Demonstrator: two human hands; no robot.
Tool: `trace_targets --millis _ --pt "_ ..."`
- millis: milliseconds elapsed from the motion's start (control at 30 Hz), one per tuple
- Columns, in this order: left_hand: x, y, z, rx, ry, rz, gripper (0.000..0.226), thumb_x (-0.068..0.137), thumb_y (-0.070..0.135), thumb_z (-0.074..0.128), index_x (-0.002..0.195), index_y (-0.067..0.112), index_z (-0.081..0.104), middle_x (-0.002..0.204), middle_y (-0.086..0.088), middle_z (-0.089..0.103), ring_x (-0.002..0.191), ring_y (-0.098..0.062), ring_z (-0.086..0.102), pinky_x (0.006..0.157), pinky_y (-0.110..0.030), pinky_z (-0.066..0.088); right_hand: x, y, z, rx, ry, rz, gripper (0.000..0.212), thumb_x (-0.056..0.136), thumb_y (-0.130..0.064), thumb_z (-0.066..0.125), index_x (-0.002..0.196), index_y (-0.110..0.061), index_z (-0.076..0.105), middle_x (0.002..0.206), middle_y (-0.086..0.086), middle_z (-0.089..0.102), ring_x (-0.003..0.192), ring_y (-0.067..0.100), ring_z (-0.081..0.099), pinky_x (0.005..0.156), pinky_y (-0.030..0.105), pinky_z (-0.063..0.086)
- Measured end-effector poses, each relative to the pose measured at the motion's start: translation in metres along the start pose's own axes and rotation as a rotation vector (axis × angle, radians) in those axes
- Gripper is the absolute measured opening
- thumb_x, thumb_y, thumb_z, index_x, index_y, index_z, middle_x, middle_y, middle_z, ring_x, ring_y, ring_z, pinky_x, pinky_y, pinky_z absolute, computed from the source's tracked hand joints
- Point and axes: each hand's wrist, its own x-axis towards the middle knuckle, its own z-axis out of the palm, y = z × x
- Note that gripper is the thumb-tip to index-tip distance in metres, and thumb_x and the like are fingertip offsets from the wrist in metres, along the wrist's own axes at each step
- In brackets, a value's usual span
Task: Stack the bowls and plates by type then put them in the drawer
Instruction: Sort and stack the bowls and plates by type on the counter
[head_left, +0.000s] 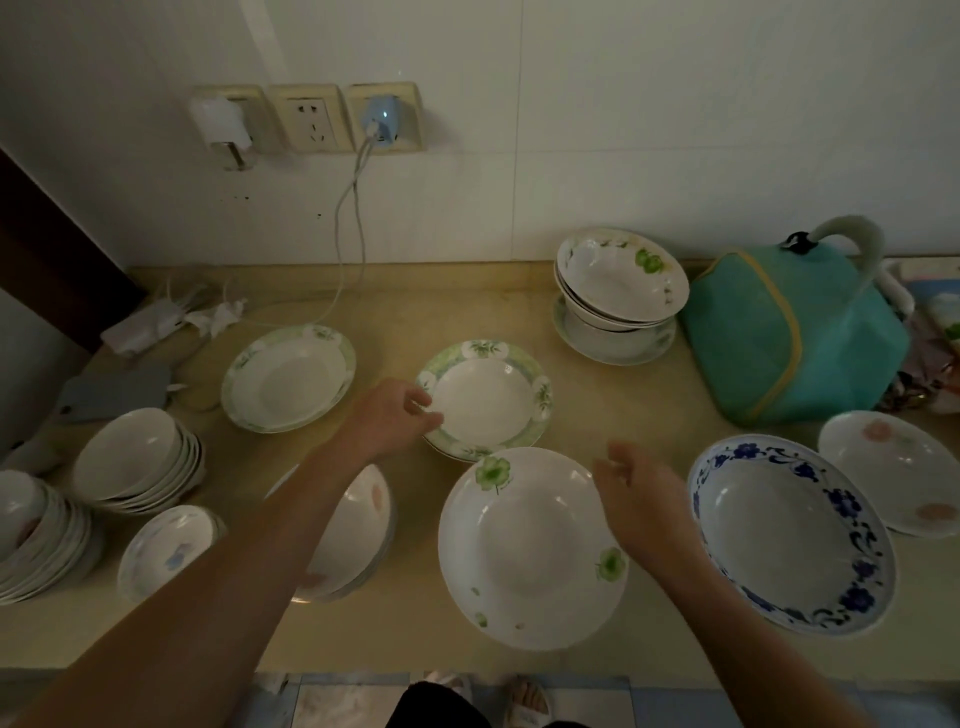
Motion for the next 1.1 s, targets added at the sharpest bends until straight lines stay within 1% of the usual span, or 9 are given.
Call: trace_targets --millis 100,167,267,400,467,600,700,900,1100 --pt "0.017 -0.008 -0.012 -0.080 0.099 -0.024 0.043 0.092 0.030 0.072 0.128 0.009 0.065 0.119 -0.008 0.069 0.097 -0.022 0.065 0.091 -0.037 0.054 0.025 -0.030 0.007 0.070 0.013 -0.061 0.044 0.104 -0.027 0.050 0.145 -0.011 0.051 0.143 0.007 0.059 0.129 0.023 0.055 0.103 0.032 0.040" --pt "0.029 -0.014 -0.016 -0.101 0.097 -0.071 0.046 0.092 0.031 0.072 0.131 0.008 0.062 0.121 -0.009 0.068 0.100 -0.027 0.068 0.095 -0.044 0.055 0.044 -0.044 0.018 0.080 0.007 -0.052 0.041 0.103 -0.027 0.051 0.140 -0.010 0.056 0.136 0.007 0.063 0.124 0.024 0.059 0.103 0.038 0.044" --pt "0.049 -0.022 -0.015 -0.171 0.021 -0.153 0.051 0.093 0.029 0.071 0.135 0.005 0.055 0.122 -0.013 0.065 0.098 -0.030 0.070 0.092 -0.047 0.058 0.076 -0.057 0.036 0.039 0.023 0.000 0.031 0.100 -0.023 0.053 0.122 -0.005 0.063 0.120 0.012 0.069 0.109 0.029 0.064 0.092 0.043 0.049" --pt "0.069 -0.030 -0.007 -0.329 -0.156 -0.293 0.046 0.095 0.018 0.067 0.133 0.000 0.048 0.117 -0.020 0.062 0.087 -0.032 0.070 0.078 -0.045 0.062 0.119 -0.057 0.052 -0.051 -0.057 0.112 0.043 0.100 -0.024 0.054 0.136 -0.002 0.054 0.130 0.020 0.062 0.117 0.036 0.061 0.101 0.048 0.049" --pt "0.077 -0.034 -0.002 -0.360 -0.235 -0.314 0.036 0.095 0.013 0.065 0.123 -0.006 0.052 0.115 -0.027 0.065 0.086 -0.035 0.073 0.078 -0.050 0.062 0.134 -0.051 0.058 -0.027 -0.085 0.176 0.040 0.099 -0.020 0.055 0.131 0.003 0.053 0.116 0.023 0.067 0.103 0.039 0.068 0.093 0.054 0.055" --pt "0.087 -0.035 0.007 -0.384 -0.277 -0.288 0.020 0.094 0.002 0.060 0.113 -0.004 0.062 0.107 -0.023 0.070 0.083 -0.031 0.073 0.074 -0.048 0.063 0.150 -0.036 0.067 0.028 -0.162 0.240 0.021 0.086 -0.005 0.056 0.091 0.011 0.068 0.073 0.025 0.073 0.071 0.039 0.075 0.072 0.058 0.062" --pt "0.093 -0.036 0.009 -0.376 -0.240 -0.271 0.019 0.089 -0.004 0.060 0.107 -0.007 0.067 0.103 -0.025 0.072 0.091 -0.038 0.073 0.079 -0.054 0.062 0.155 -0.031 0.071 0.145 -0.179 0.256 0.017 0.086 -0.001 0.056 0.079 0.008 0.068 0.063 0.021 0.071 0.061 0.036 0.074 0.065 0.057 0.063" --pt "0.110 -0.043 0.005 -0.465 -0.122 -0.309 0.014 0.093 0.000 0.056 0.088 0.009 0.066 0.097 -0.018 0.072 0.086 -0.034 0.072 0.074 -0.050 0.063 0.170 -0.038 0.082 0.322 -0.211 0.224 0.020 0.096 -0.003 0.059 0.081 -0.010 0.071 0.072 0.016 0.075 0.061 0.026 0.074 0.055 0.036 0.062" --pt "0.112 -0.053 -0.002 -0.510 0.054 -0.291 0.024 0.096 0.010 0.062 0.117 0.004 0.070 0.105 -0.016 0.072 0.092 -0.031 0.072 0.079 -0.046 0.063 0.183 -0.053 0.095 0.380 -0.250 0.215 0.012 0.100 -0.005 0.058 0.101 -0.001 0.070 0.093 0.023 0.073 0.074 0.031 0.073 0.058 0.036 0.061"
